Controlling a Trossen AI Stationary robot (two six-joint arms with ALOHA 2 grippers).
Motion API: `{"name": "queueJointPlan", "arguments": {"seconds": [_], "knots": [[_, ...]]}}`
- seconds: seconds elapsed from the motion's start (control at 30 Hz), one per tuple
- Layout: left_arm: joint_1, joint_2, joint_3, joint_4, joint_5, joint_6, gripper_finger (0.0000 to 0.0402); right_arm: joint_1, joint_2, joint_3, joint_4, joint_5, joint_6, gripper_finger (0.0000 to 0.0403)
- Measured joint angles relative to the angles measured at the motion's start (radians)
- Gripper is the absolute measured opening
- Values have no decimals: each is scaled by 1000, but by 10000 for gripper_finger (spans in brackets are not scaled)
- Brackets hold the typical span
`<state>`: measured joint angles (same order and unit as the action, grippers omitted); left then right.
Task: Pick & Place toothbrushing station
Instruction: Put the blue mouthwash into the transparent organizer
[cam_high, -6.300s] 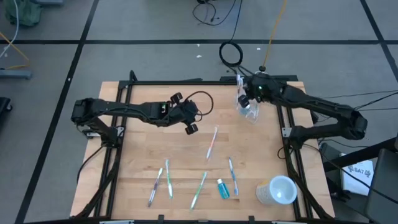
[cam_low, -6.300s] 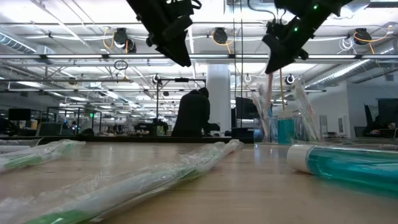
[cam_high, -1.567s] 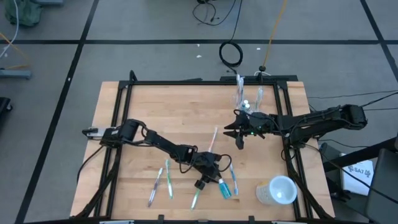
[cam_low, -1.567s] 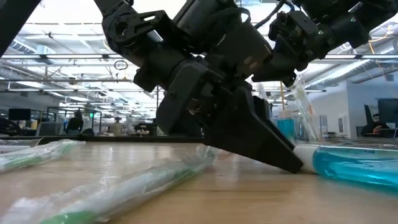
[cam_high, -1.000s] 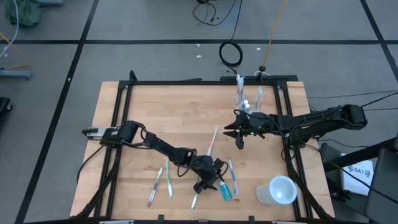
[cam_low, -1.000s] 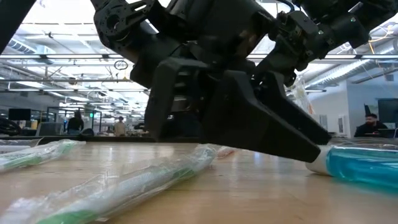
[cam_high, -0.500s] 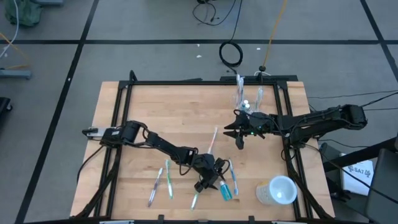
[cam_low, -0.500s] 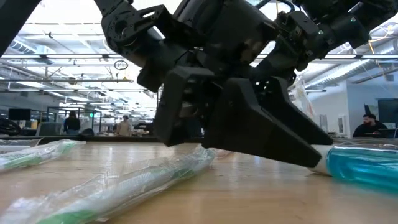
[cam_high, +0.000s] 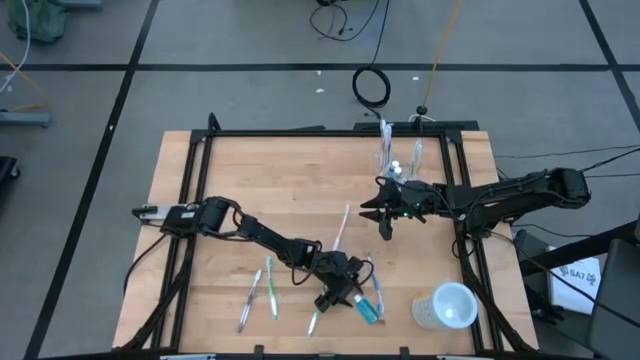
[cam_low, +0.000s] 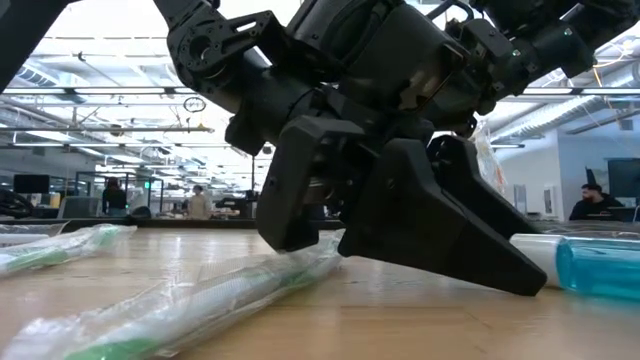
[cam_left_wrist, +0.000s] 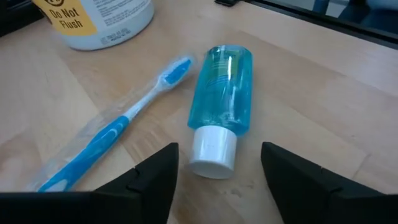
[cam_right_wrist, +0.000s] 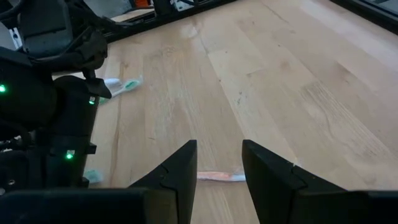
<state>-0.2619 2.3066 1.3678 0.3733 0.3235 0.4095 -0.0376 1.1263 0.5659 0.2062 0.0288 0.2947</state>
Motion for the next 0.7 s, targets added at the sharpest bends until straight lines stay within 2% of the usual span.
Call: {"name": "queueJointPlan", "arguments": {"seconds": [0.33,0.6,0.7], "knots": [[4,0,-1,-1,-3,-24,134,0,0,0,1,0,0,118],[4,-2,-1,-5,-8,-30,110,0,0,0,2,0,0,118],[6,-32,-3,-67,-33,-22,109,0,0,0,1,0,0,118]]}}
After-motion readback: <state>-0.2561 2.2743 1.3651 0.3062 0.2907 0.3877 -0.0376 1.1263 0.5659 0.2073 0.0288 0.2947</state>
